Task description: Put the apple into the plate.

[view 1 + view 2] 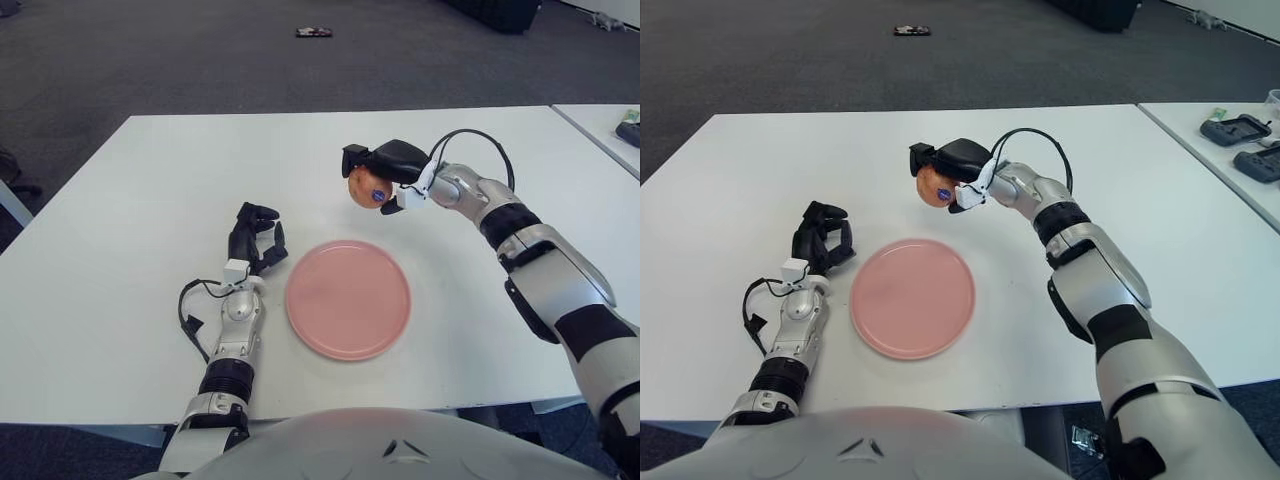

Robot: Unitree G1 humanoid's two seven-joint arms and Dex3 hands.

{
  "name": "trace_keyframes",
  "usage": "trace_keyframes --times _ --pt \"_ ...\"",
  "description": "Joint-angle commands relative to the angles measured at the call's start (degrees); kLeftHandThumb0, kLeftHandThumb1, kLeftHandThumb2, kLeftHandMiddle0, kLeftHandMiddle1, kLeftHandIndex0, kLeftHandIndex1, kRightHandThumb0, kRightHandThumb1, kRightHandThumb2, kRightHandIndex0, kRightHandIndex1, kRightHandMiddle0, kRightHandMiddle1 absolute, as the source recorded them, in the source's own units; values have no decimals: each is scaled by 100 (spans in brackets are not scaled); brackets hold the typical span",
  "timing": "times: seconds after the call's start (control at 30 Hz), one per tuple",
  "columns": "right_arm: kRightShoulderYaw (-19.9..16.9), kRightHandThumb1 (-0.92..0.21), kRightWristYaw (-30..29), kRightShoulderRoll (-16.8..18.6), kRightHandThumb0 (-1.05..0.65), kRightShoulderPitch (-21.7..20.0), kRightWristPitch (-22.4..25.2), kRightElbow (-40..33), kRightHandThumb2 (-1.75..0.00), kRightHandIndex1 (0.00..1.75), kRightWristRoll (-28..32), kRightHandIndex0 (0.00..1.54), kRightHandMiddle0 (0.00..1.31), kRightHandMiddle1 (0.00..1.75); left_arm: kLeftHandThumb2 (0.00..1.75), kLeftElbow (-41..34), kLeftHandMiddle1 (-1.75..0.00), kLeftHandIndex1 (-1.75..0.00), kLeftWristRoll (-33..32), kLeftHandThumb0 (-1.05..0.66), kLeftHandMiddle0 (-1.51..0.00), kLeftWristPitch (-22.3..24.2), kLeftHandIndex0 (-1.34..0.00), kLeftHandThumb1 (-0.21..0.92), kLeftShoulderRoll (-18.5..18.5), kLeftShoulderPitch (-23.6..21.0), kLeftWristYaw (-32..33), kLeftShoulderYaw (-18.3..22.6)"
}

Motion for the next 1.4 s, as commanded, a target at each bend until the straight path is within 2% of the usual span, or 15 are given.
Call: trace_keyframes --times 0.0,0.23,0.4,0.57,0.77,1.07,1.17,1.23,1.37 --pt "-20 6 548 -241 0 450 -201 -838 -171 165 279 94 65 175 112 256 -175 -175 97 -43 -81 113 -48 48 58 191 69 10" --pt "65 7 1145 -294 0 695 -627 -1373 -174 169 356 93 66 175 111 253 -175 -175 48 -43 -82 93 -47 49 53 189 -2 8" --pt "210 6 957 -277 0 877 -1025 -1408 -175 173 -53 91 66 175 110 233 -175 -175 40 -42 -83 118 -47 50 48 191 5 9" --pt "361 6 961 -295 0 985 -1164 -1390 -175 174 -346 90 65 175 110 229 -175 -175 122 -43 -84 227 -47 50 66 196 99 4" --pt "507 6 1065 -318 0 968 -1206 -1410 -175 172 -553 91 66 175 111 237 -175 -175 199 -43 -81 275 -47 49 63 196 183 11" --pt "806 6 1370 -370 0 1090 -1310 -1667 -175 174 -778 91 66 174 110 265 -175 -175 97 -42 -76 109 -47 50 55 205 52 20" --pt "835 7 1350 -372 0 1141 -1218 -1756 -175 174 -886 92 69 170 110 271 -175 -175 101 -42 -75 89 -47 50 54 205 52 19" --pt "849 11 1287 -362 -1 1184 -1144 -1803 -175 175 -995 94 76 160 110 263 -175 -175 109 -42 -77 75 -47 50 56 209 54 17" --pt "873 6 987 -371 -1 1228 -1061 -1912 -173 175 -1289 81 76 171 110 241 -175 -175 109 -42 -78 53 -47 50 50 217 51 14"
